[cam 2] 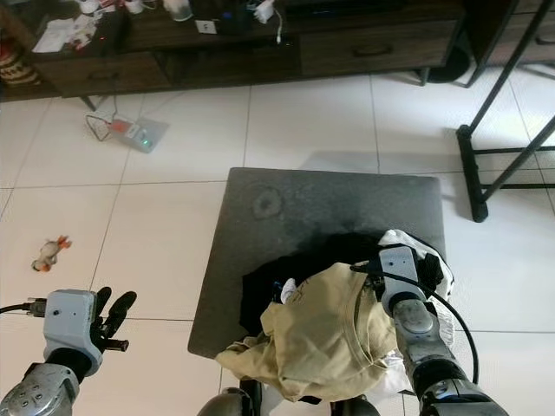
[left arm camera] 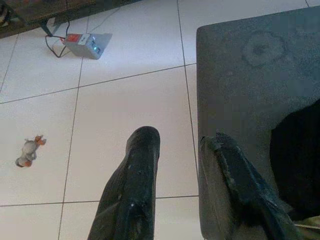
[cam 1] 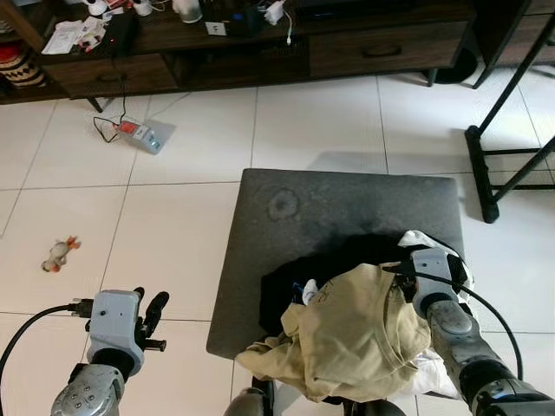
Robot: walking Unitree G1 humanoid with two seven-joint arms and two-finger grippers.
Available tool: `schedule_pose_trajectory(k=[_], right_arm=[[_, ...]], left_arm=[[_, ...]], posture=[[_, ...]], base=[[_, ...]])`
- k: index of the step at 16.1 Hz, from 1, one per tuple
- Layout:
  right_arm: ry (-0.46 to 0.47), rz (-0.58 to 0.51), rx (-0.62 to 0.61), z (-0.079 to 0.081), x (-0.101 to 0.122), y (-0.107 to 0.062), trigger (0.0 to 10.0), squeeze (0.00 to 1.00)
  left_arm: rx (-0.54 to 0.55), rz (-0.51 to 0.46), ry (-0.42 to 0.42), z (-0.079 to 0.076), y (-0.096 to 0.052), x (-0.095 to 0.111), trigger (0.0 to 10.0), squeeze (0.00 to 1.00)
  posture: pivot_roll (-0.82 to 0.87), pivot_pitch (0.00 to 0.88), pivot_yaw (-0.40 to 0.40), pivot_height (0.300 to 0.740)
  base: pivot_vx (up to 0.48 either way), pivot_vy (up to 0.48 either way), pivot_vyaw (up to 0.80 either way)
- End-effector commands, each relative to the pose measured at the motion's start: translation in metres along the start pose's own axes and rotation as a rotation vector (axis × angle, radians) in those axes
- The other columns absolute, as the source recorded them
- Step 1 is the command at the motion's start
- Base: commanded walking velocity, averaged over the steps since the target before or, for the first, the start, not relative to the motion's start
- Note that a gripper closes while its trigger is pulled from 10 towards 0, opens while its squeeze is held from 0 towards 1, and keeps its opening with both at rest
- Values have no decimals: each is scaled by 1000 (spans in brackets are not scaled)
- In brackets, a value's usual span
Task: Hang hanger
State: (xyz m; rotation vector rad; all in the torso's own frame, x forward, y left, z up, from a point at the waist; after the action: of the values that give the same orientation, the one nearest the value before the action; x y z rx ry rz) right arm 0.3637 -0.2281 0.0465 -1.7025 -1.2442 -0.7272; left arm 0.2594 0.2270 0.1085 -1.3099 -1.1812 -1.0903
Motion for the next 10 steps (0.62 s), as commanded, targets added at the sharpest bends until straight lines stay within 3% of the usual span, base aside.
schedule_pose_trajectory(k=[1,10], right_arm=[[29,52,25,10,-17,-5,0,0],[65,127,-9,8,-25,-5,0,0]], left_arm=[[33,33,3,9,-7,-6,10000,0],[47,33,2,12,-3,-8,10000,0]], posture=[[264,504,213,740],[259,487,200,740]], base=[[0,0,0],[0,0,0]])
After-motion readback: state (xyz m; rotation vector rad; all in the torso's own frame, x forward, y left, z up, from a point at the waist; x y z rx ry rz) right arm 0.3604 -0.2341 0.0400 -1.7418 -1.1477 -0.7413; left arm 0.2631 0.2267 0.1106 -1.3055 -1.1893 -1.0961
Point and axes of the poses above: a point about 5 cm out from each wrist's last joint towards the gripper, its own y axis pointing out of the wrist towards the gripper, its own x axis along the axis of the wrist's last joint, z = x × y, the point moved 3 cm from there along y, pointing out of the wrist towards the gripper, and after that the axes turned 13 degrees about -y, right-handed, at the moved point
